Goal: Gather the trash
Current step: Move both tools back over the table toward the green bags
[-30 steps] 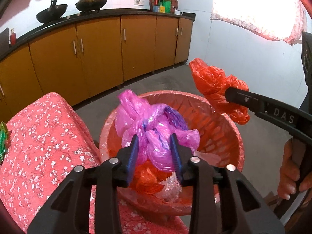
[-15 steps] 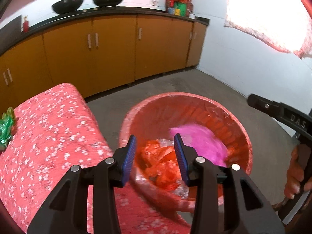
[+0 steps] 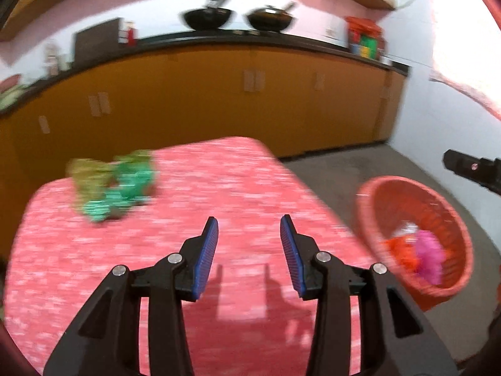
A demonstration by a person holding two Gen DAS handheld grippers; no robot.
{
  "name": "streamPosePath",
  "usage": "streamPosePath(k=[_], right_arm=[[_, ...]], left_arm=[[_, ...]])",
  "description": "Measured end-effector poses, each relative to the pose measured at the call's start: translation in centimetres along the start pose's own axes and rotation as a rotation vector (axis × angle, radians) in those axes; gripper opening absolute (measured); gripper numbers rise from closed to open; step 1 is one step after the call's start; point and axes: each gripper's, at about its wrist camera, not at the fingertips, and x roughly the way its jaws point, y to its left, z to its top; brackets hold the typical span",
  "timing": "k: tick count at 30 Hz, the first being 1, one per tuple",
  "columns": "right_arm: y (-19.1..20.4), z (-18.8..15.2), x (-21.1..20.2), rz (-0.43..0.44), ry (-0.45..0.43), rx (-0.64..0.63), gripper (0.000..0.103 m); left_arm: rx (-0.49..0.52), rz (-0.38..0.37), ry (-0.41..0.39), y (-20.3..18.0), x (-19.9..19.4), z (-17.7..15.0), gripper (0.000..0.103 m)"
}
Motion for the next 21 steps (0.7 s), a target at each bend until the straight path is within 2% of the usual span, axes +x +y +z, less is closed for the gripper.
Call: streamPosePath(k=[7,10,15,21], right_arm=[[11.7,-0.5,6.1,0.162,0.097,-0.079,0.048],[16.3,-1.4,8.5,0.198,0.137,-0.121,0.048],[23.6,-3.2,13.0,0.228,0.19,-0.174,0.048],[27.6,-3.7,17.0,0.21,0.214,-0.136,0.048]], left_arm=[[-0.106,0.266,-0.054,11.9,-2.8,-1.4,0.047],[-0.179,0.341,-0.067,16.0,-3.9,-2.2,0.048],[-0.261,0.408,-0.077,20.6,-4.5,-3.4,0.05],[-0.364,0.444,-0.083,24.4,-4.5,-4.2,0.05]])
